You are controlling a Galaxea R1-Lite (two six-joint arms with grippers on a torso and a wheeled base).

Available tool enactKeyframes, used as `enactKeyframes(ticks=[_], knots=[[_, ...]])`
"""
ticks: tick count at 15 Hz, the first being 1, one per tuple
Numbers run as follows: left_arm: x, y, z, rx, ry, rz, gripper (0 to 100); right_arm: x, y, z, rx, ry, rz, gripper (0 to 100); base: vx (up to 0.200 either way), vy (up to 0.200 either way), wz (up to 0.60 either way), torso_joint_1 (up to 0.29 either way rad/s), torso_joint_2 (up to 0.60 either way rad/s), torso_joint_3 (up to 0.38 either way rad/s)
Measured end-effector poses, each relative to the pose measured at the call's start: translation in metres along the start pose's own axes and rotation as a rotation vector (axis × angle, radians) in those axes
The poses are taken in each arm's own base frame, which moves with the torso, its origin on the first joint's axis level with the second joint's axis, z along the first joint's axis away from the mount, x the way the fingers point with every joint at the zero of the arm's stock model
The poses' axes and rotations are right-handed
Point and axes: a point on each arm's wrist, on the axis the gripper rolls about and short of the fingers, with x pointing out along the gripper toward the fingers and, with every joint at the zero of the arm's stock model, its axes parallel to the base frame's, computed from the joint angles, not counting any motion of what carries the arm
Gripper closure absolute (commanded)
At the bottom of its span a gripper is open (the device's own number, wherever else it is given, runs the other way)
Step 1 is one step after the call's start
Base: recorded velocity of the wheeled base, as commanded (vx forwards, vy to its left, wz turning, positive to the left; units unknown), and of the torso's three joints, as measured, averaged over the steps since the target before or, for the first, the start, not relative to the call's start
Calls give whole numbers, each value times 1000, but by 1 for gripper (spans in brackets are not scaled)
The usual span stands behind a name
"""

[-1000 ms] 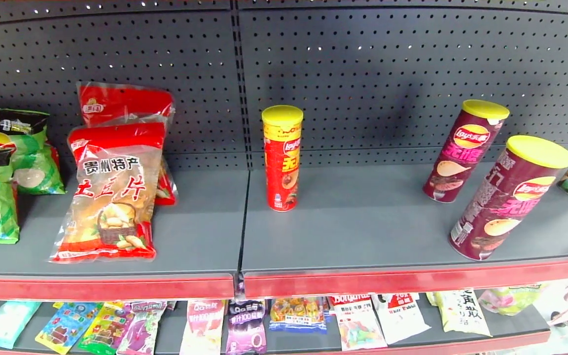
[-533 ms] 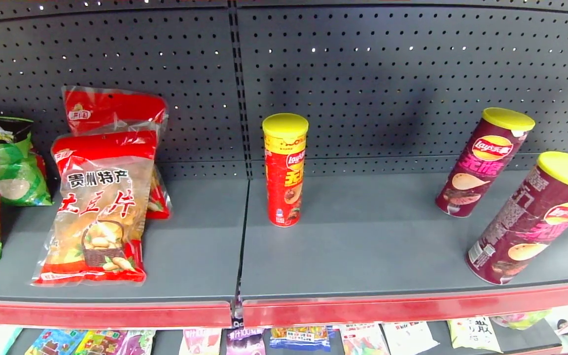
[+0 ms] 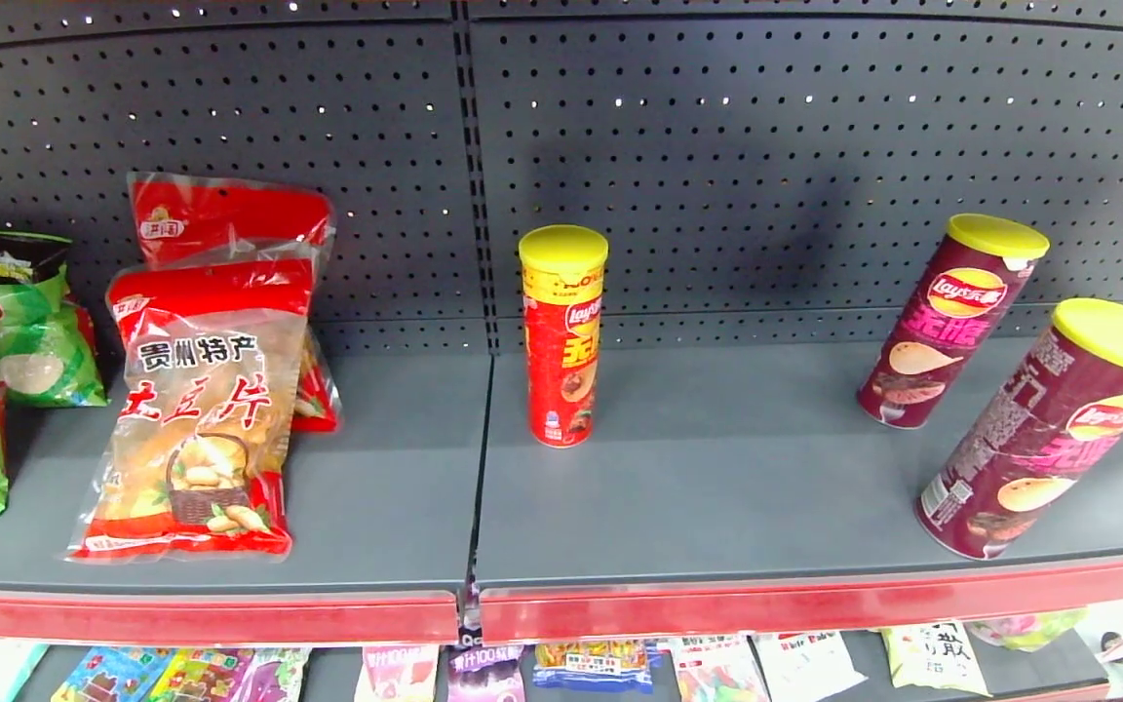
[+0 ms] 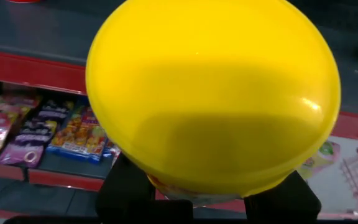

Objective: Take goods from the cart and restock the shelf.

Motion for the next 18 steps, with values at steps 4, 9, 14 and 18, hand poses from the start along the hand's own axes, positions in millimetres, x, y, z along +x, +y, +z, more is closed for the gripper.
enactKeyframes(ticks=[4, 9, 14, 18], knots=[[24, 7, 59, -23, -28, -167, 0, 2, 0, -4, 9, 25, 55, 100, 0, 0, 0, 0, 0, 0], [122, 6, 136, -25, -5, -488, 0, 3, 1, -12, 15, 35, 56, 100, 0, 0, 0, 0, 0, 0], [237, -7, 177, 22, -29, -607, 0, 3, 1, -15, 18, 38, 52, 100, 0, 0, 0, 0, 0, 0], [288, -30, 186, 38, -19, -663, 0, 3, 2, -18, 18, 41, 46, 100, 0, 0, 0, 0, 0, 0]])
